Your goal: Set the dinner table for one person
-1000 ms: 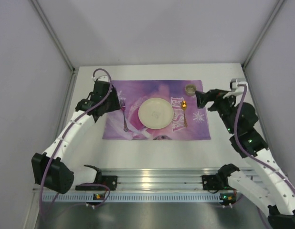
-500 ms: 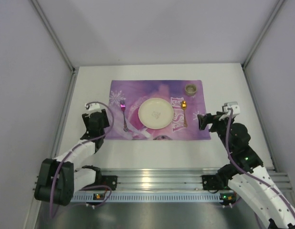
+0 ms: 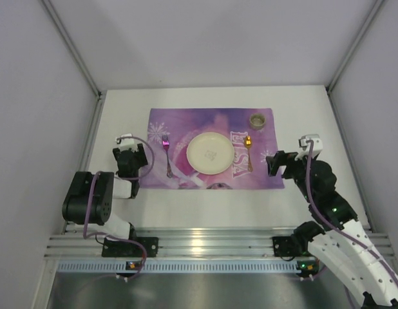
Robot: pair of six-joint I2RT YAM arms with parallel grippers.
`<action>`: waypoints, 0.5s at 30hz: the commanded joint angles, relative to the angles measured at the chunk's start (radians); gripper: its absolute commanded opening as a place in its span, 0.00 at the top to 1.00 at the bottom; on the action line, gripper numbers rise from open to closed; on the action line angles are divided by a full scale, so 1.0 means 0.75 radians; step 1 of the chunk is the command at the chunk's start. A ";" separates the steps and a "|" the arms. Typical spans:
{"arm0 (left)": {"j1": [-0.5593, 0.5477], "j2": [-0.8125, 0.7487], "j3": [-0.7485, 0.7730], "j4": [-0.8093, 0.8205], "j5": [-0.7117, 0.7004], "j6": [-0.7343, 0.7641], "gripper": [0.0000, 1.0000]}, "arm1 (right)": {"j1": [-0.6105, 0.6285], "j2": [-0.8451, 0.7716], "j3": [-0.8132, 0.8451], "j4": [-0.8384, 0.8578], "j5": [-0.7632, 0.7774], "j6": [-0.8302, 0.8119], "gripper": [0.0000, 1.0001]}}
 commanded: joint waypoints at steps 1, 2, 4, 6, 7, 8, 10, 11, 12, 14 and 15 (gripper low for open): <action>0.040 0.014 -0.046 0.323 0.147 0.007 0.29 | 0.008 0.023 0.098 -0.014 0.072 0.084 0.00; 0.038 0.006 -0.040 0.293 0.153 -0.003 0.26 | 0.010 0.037 0.110 -0.022 0.074 0.092 0.00; 0.038 0.008 -0.042 0.295 0.149 -0.001 0.09 | 0.010 0.097 0.157 -0.039 0.090 0.123 0.00; 0.038 0.010 -0.044 0.297 0.147 0.001 0.01 | 0.012 0.170 0.202 -0.067 0.129 0.176 0.00; 0.038 0.004 -0.046 0.299 0.151 -0.001 0.02 | 0.010 0.201 0.245 -0.073 0.155 0.208 0.00; 0.038 0.006 -0.050 0.309 0.151 0.001 0.02 | 0.010 0.229 0.271 -0.104 0.206 0.259 0.00; 0.038 0.008 -0.052 0.319 0.149 0.007 0.02 | 0.012 0.311 0.371 -0.143 0.249 0.288 0.00; 0.038 0.012 -0.050 0.315 0.153 0.007 0.02 | 0.010 0.342 0.412 -0.192 0.284 0.295 0.00; 0.038 0.006 -0.050 0.315 0.153 0.007 0.02 | 0.010 0.385 0.488 -0.210 0.299 0.295 0.00; 0.038 0.008 -0.050 0.317 0.153 0.007 0.02 | 0.010 0.420 0.549 -0.253 0.339 0.291 0.00; 0.038 0.010 -0.050 0.317 0.153 0.007 0.02 | 0.010 0.434 0.594 -0.255 0.338 0.276 0.00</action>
